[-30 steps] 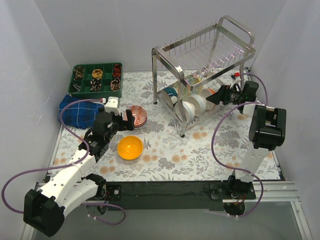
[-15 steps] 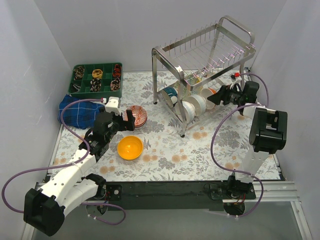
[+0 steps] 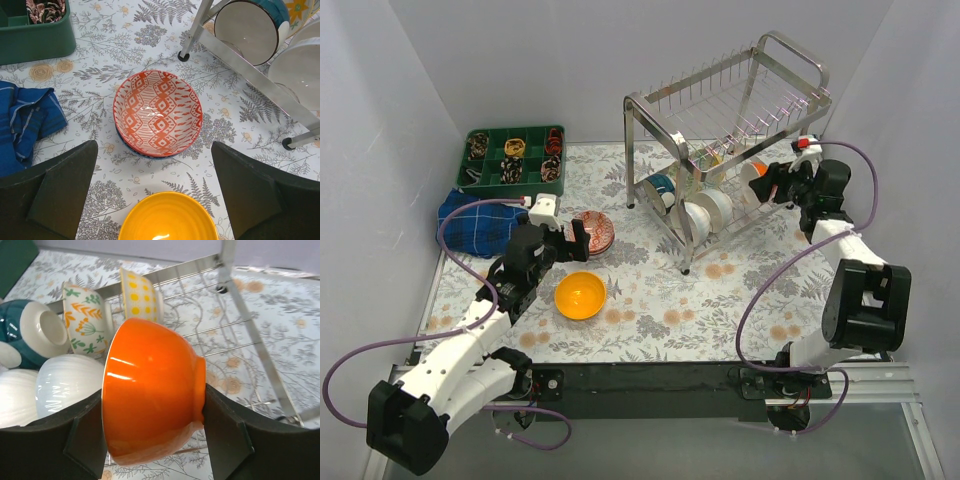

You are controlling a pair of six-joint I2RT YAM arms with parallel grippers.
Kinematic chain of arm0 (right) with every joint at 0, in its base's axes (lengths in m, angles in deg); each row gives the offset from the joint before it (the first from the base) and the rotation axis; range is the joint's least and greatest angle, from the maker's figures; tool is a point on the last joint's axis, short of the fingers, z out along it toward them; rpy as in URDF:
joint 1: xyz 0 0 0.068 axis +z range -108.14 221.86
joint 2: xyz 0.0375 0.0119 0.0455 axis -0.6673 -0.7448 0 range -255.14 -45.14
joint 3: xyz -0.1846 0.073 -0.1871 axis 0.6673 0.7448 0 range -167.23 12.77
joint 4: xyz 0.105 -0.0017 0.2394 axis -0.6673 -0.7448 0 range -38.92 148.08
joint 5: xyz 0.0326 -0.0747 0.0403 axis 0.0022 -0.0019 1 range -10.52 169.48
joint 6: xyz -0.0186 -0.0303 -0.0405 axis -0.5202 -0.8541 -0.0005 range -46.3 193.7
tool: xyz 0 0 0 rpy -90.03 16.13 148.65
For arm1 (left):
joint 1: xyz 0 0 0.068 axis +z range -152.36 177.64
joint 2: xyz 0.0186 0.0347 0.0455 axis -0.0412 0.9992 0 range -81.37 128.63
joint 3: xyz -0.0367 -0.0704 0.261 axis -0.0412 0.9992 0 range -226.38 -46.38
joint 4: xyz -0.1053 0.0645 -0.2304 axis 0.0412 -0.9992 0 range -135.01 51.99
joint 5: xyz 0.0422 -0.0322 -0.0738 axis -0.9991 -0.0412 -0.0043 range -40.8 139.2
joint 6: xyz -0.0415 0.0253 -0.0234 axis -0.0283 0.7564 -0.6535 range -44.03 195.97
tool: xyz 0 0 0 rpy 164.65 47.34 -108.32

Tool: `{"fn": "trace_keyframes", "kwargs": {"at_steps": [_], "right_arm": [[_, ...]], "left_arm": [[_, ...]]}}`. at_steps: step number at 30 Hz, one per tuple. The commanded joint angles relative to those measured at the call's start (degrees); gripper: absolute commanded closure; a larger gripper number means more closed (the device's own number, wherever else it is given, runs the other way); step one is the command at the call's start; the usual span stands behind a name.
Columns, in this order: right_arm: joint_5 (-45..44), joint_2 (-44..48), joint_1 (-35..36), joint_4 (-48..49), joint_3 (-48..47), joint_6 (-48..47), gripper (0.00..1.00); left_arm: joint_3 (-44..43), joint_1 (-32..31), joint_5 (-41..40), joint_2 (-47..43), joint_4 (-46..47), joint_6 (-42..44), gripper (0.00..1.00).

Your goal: Unload the bowls from the dish rack

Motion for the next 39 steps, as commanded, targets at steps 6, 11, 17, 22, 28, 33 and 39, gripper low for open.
{"fn": "trace_keyframes", "kwargs": {"at_steps": [6, 11, 17, 22, 28, 33, 39], "right_arm": [[-15.66, 15.02, 0.04, -1.44, 6.46, 4.44, 0.99], [-16.89, 23.81, 0.56, -6.53, 12.69, 12.36, 0.99], [-16.37, 34.44, 1.36, -18.4, 18.41, 19.03, 0.99], [-10.05, 43.57, 2.15, -21.83, 26.67, 25.1, 0.99], [0.5, 51.05, 6.09, -21.4, 35.1, 32.57, 0.99], [3.5, 55.28, 14.08, -12.55, 41.87, 41.27, 0.99], [2.79, 54.41, 22.79, 0.27, 47.42, 49.09, 0.99]], "left_arm": [[0.34, -0.08, 1.97, -2.1, 0.74, 0.53, 0.02], [0.16, -0.08, 4.51, -2.01, 0.91, 0.53, 0.02], [0.25, -0.25, 12.41, -1.31, 1.79, 0.79, 0.02], [0.69, -0.95, 18.21, -0.43, 3.19, 0.7, 0.02], [0.07, -4.2, 21.48, 2.91, 3.9, -0.79, 0.02], [0.69, -9.64, 20.08, 3.88, 3.99, -6.14, 0.02], [1.83, -21.32, 12.45, 5.63, 6.79, -13.7, 0.02]]}}
